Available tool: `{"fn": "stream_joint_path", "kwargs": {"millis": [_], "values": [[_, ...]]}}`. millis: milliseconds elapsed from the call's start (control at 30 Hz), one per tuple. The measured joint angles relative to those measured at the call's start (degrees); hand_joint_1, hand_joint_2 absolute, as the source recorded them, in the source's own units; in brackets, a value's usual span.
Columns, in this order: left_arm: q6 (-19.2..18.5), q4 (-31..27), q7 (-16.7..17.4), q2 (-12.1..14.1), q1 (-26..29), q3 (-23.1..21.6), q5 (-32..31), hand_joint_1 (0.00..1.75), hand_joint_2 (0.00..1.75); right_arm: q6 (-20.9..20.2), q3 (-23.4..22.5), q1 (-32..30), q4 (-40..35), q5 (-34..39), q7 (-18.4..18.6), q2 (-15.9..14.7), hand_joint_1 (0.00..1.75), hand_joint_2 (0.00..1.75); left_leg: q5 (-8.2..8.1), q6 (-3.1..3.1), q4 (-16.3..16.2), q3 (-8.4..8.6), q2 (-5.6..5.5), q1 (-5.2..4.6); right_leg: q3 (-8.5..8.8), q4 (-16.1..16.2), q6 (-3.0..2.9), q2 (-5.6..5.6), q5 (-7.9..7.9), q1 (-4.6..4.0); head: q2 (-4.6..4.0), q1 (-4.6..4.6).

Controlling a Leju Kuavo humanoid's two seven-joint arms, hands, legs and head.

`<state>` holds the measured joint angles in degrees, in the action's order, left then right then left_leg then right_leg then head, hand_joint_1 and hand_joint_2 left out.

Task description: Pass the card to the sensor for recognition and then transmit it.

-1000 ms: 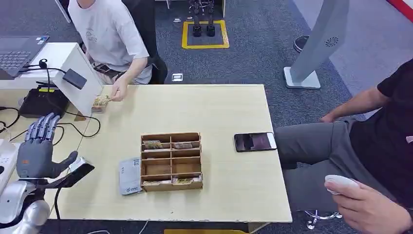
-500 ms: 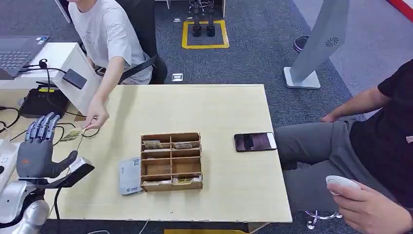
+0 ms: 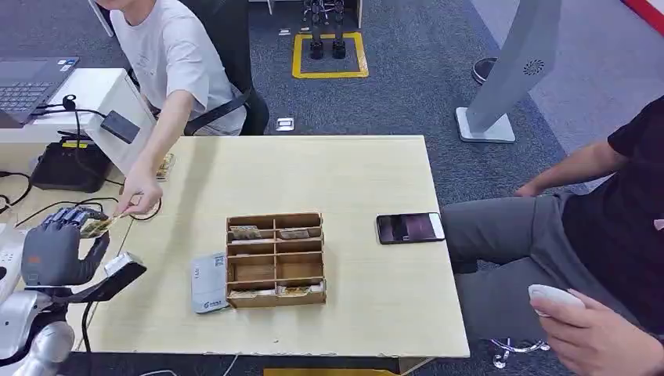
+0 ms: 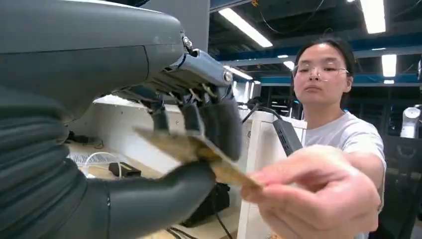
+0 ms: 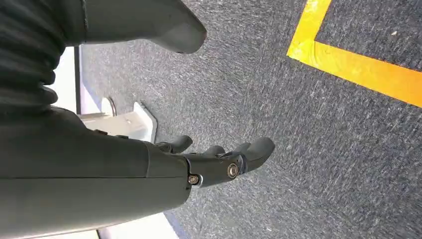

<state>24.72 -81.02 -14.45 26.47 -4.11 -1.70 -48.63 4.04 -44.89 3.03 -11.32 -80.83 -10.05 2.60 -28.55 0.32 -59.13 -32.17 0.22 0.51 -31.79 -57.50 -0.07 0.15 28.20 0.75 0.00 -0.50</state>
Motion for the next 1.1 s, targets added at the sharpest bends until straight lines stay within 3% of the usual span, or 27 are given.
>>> {"fn": "stream_joint_path", "kwargs": {"millis": [133, 333, 433, 567, 767, 967, 1100], "values": [[-0.42, 0.00, -0.24, 0.00, -0.19, 0.00, 0.26, 1.75, 1.75, 0.00, 0.00, 0.02, 0.00, 0.00, 0.00, 0.00, 0.00, 1.75, 0.00, 0.00, 0.00, 0.01, 0.03, 0.00, 0.00, 0.00, 0.00, 0.01, 0.00, 0.00, 0.00, 0.00], [-1.72, 0.00, -2.60, -0.66, -0.04, 0.00, 5.83, 1.75, 1.75, -0.02, 0.00, 0.12, 0.00, 0.02, 0.02, 0.00, 0.00, 1.75, 0.00, 0.00, 0.00, 0.00, 0.00, 0.00, 0.00, 0.00, -0.01, -0.01, 0.00, 0.00, 0.00, 0.02], [-5.12, -0.31, -2.64, -1.53, -0.03, 0.11, 11.29, 1.75, 1.75, 0.02, 0.00, 0.11, 0.00, 0.13, 0.24, 0.00, 0.00, 1.75, 0.00, 0.00, 0.00, 0.00, 0.00, 0.00, 0.00, 0.00, 0.00, -0.01, 0.00, 0.00, 0.02, 0.00], [-13.97, -0.85, 1.90, -3.94, -0.18, 0.26, 18.66, 1.75, 1.75, 0.04, -0.28, 0.10, 0.00, 0.50, 0.50, 0.00, 0.00, 1.75, 0.00, 0.00, -0.01, 0.01, 0.00, -0.01, 0.01, 0.00, -0.02, -0.01, -0.02, 0.01, 0.00, 0.02], [-25.12, -2.27, 4.98, -6.08, 0.13, 0.26, 26.93, 1.75, 1.75, 0.24, -0.44, -0.01, 0.00, 0.55, 0.46, 0.00, 0.00, 1.75, 0.00, 0.00, -0.01, 0.00, 0.00, -0.01, 0.01, 0.00, -0.05, -0.01, -0.04, 0.00, 0.02, 0.00], [-27.45, -3.65, 6.49, -8.37, 1.10, 0.11, 28.09, 1.75, 1.75, 0.77, -0.94, -0.07, 0.00, 0.70, 0.39, 0.00, 0.00, 1.75, 0.00, 0.00, -0.01, 0.00, 0.00, -0.01, -0.02, 0.00, -0.05, -0.01, -0.03, 0.00, 0.00, 0.00], [-27.63, -3.65, 9.48, -10.94, 1.11, -0.75, 28.57, 1.75, 1.75, 0.94, -1.31, -0.09, -0.02, 0.85, 0.26, 0.00, 0.00, 1.75, 0.00, 0.00, -0.02, 0.00, 0.00, -0.01, -0.02, 0.00, -0.04, -0.01, -0.04, 0.01, 0.00, 0.00]]}}
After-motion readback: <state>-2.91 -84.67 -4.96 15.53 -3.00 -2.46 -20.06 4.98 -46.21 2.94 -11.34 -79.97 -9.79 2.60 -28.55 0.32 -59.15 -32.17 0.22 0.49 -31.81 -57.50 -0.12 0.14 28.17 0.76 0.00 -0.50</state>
